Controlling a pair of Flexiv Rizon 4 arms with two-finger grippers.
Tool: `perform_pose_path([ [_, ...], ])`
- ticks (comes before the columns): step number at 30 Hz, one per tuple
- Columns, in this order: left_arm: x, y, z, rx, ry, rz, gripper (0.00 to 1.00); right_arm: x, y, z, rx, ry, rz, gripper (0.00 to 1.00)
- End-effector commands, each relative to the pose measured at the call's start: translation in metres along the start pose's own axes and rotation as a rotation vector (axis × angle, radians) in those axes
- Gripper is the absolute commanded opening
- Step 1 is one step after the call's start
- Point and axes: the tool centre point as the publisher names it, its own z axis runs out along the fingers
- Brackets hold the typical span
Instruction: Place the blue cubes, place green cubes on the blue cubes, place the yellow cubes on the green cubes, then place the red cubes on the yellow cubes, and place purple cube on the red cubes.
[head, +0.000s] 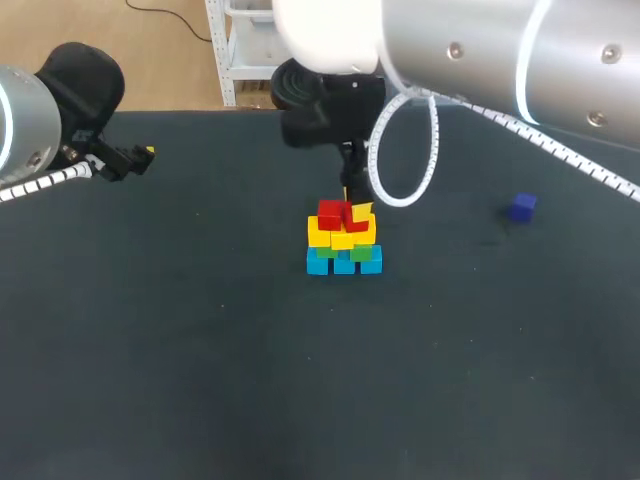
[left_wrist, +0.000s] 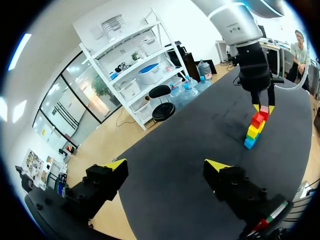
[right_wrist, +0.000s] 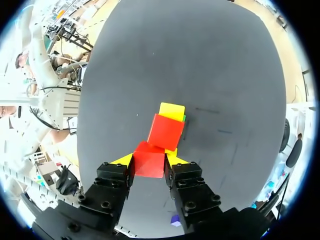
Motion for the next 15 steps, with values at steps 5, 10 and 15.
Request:
perform_pose_path([
  [5, 0.0008, -0.0007, -0.0001, -0.004, -0.003, -0.001, 1.00, -0.0013, -0.0035, 0.0012, -0.008, 0.000, -0.002, 0.00],
  [10, 0.0008, -0.0007, -0.0001, -0.004, -0.003, -0.001, 1.00, -0.0013, -0.0050, 0.0022, -0.008, 0.003, -0.003, 0.00],
  [15, 0.0008, -0.0007, -0.0001, -0.004, -0.003, -0.001, 1.00, -0.0012, -0.0054, 0.0036, -0.010, 0.004, -0.005, 0.00],
])
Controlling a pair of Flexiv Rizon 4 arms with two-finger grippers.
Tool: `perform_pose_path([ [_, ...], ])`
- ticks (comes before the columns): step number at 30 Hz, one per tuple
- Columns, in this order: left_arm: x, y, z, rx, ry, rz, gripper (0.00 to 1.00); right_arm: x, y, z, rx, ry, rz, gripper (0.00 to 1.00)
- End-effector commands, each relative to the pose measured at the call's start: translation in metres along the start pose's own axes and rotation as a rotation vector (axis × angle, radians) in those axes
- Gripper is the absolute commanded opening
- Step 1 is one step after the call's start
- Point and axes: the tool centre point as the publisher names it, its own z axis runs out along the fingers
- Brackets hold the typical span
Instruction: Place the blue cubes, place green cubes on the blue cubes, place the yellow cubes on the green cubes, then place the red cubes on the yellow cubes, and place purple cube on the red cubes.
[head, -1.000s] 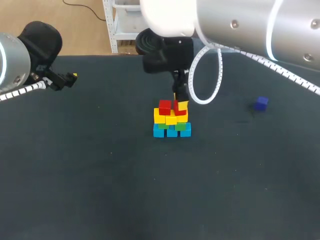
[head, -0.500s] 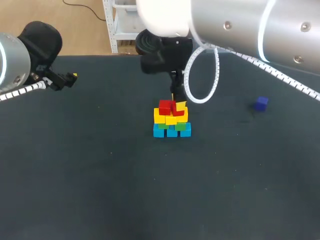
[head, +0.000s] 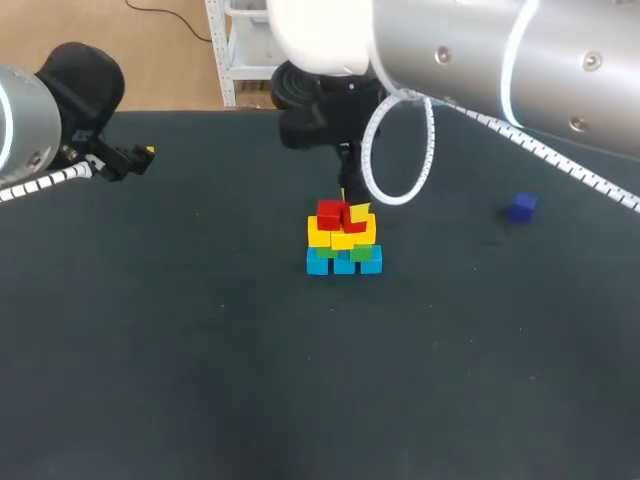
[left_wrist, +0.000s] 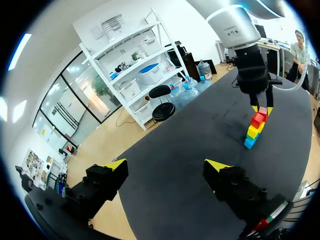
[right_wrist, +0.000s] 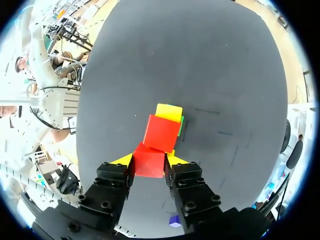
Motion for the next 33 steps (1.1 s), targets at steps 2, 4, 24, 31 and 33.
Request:
perform_pose_path([
  [2, 0.0008, -0.0007, -0.0001, -0.004, -0.003, -0.001, 1.00, 0.0005, -0.0008, 0.0014, -0.003, -0.001, -0.001, 0.00],
  [4, 0.0008, -0.0007, -0.0001, -0.004, -0.003, -0.001, 1.00, 0.0006, -0.0011, 0.0024, -0.005, 0.000, -0.001, 0.00],
  [24, 0.0008, -0.0007, -0.0001, -0.004, -0.003, -0.001, 1.00, 0.0006, -0.0016, 0.0025, -0.018, -0.015, -0.014, 1.00],
  [31, 0.0008, -0.0007, -0.0001, -0.004, -0.003, -0.001, 1.00, 0.0006, -0.0016, 0.0025, -0.018, -0.015, -0.014, 1.00],
  [33, 0.0008, -0.0007, -0.0001, -0.004, -0.003, -0.001, 1.00, 0.0006, -0.0016, 0.0025, -0.018, -0.015, -0.014, 1.00],
])
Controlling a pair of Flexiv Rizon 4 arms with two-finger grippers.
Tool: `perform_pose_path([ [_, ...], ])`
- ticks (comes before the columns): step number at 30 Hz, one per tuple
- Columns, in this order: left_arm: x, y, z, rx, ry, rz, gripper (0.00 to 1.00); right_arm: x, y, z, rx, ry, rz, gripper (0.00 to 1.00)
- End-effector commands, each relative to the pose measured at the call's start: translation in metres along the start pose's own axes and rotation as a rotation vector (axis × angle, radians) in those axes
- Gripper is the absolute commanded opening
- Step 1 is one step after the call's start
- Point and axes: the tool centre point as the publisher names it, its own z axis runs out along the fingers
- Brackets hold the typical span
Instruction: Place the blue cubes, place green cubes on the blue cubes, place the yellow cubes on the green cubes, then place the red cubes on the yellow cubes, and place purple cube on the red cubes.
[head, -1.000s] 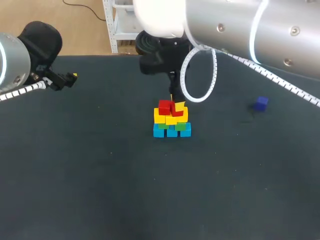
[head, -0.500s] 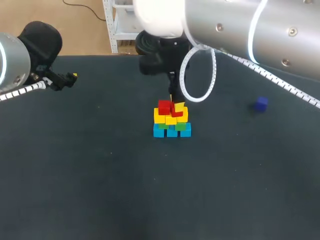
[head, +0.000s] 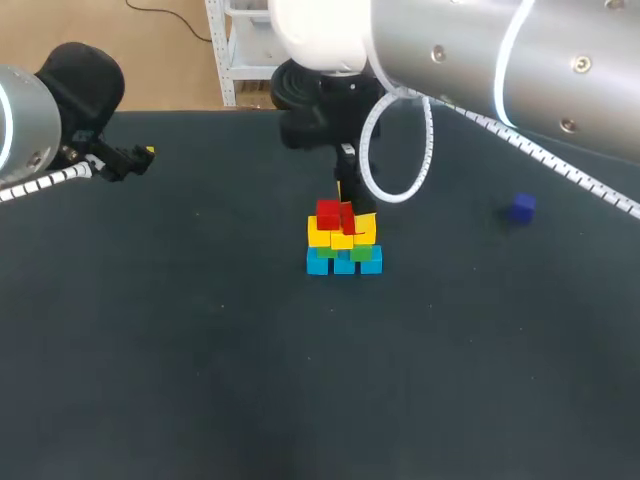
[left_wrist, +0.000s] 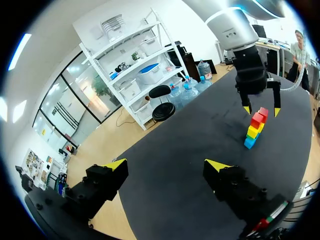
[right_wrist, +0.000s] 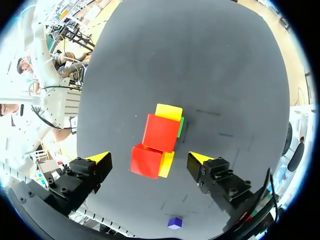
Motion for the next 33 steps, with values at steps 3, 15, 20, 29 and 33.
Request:
perform_pose_path([
  [3, 0.001, -0.001, 0.000, -0.004, -0.003, -0.001, 1.00, 0.011, 0.010, -0.011, 0.025, -0.044, 0.012, 1.00],
  [15, 0.001, -0.001, 0.000, -0.004, -0.003, -0.001, 1.00, 0.071, 0.075, -0.084, 0.308, -0.233, 0.025, 1.00],
  [20, 0.001, -0.001, 0.000, -0.004, -0.003, -0.001, 1.00, 0.117, 0.108, -0.090, 0.435, -0.166, 0.178, 1.00],
  [29, 0.001, -0.001, 0.000, -0.004, -0.003, -0.001, 1.00, 0.174, 0.123, -0.040, 0.396, 0.008, 0.428, 1.00],
  [33, 0.001, -0.001, 0.000, -0.004, -0.003, -0.001, 1.00, 0.198, 0.125, -0.024, 0.399, 0.021, 0.496, 1.00],
])
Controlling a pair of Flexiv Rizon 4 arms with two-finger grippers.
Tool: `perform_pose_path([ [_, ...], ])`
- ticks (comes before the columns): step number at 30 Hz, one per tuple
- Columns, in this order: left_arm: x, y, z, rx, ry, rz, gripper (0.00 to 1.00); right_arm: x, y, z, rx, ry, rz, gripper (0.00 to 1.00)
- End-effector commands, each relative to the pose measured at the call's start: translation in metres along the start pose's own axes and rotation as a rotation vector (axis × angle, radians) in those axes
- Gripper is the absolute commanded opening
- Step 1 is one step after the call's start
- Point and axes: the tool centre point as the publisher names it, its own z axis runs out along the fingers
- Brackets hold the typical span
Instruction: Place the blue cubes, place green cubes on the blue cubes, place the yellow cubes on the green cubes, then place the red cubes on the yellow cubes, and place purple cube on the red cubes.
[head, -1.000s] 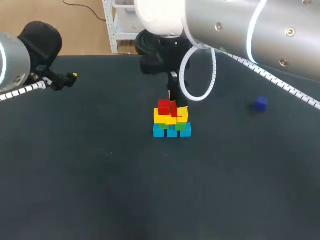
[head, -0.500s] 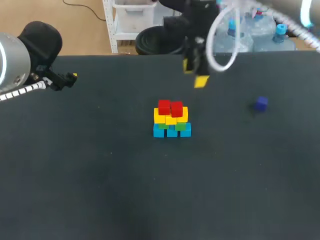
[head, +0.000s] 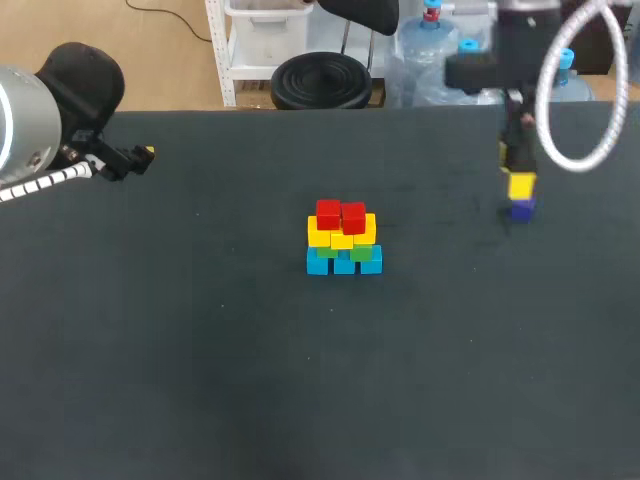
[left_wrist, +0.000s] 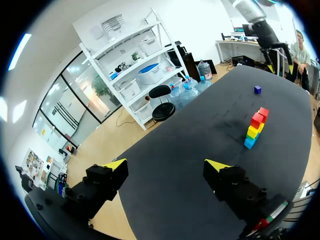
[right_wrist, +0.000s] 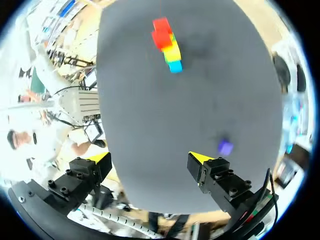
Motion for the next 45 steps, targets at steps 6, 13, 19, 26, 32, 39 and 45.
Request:
perform_pose_path([
  [6, 0.001, -0.001, 0.000, -0.004, -0.003, -0.001, 1.00, 0.046, -0.002, 0.033, 0.499, -0.054, 0.134, 1.00],
  [13, 0.001, -0.001, 0.000, -0.004, -0.003, -0.001, 1.00, 0.059, -0.043, 0.045, 0.470, -0.087, 0.072, 1.00],
  [19, 0.001, -0.001, 0.000, -0.004, -0.003, -0.001, 1.00, 0.059, -0.076, 0.045, 0.484, -0.076, 0.051, 1.00],
  [26, 0.001, -0.001, 0.000, -0.004, -0.003, -0.001, 1.00, 0.050, -0.105, 0.066, 0.453, -0.085, 0.034, 1.00],
  [32, 0.001, -0.001, 0.000, -0.004, -0.003, -0.001, 1.00, 0.036, -0.126, 0.086, 0.445, -0.075, 0.001, 1.00],
  [39, 0.001, -0.001, 0.000, -0.004, -0.003, -0.001, 1.00, 0.036, -0.143, 0.080, 0.454, -0.080, -0.006, 1.00],
  [45, 0.001, -0.001, 0.000, -0.004, -0.003, -0.001, 1.00, 0.038, -0.156, 0.068, 0.465, -0.080, 0.004, 1.00],
])
